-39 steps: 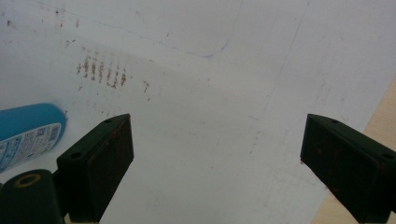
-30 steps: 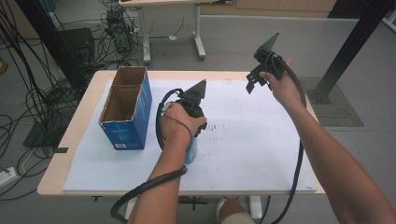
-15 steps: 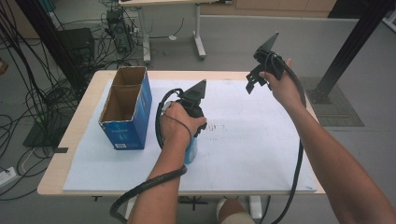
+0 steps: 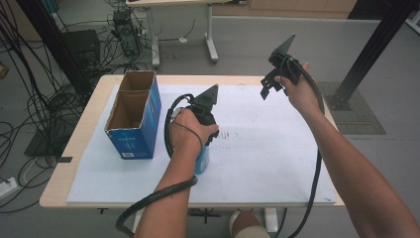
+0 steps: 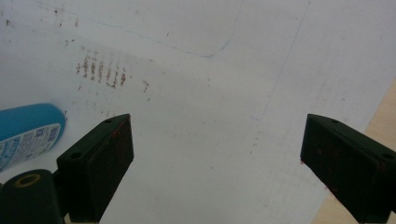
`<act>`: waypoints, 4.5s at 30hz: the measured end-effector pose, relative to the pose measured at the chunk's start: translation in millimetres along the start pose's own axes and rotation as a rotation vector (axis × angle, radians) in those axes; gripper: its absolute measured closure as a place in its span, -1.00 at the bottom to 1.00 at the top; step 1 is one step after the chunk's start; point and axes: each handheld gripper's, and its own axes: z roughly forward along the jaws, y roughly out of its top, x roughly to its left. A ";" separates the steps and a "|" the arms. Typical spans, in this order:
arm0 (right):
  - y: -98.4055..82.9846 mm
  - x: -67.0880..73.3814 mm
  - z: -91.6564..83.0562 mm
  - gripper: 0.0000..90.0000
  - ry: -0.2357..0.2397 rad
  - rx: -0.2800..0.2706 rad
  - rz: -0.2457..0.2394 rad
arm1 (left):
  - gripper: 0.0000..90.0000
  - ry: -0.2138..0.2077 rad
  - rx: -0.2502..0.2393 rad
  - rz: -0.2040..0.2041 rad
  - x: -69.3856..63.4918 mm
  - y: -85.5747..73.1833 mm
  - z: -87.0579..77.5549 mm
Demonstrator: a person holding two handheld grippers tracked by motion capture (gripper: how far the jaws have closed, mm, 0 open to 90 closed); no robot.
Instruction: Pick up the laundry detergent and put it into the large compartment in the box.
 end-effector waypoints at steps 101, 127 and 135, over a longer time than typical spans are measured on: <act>-6.2 12.0 -18.3 -0.79 -0.026 0.000 -0.045 | -0.16 0.005 -0.075 -0.002 22.8 -11.1 -145.7; 3.4 27.5 -22.3 -0.79 -0.037 0.010 -0.102 | -0.16 0.050 -0.199 -0.236 107.3 -23.9 -266.9; 3.1 23.8 -30.0 -0.79 -0.035 0.005 -0.096 | -0.16 0.065 -0.205 -0.313 135.1 -28.7 -288.0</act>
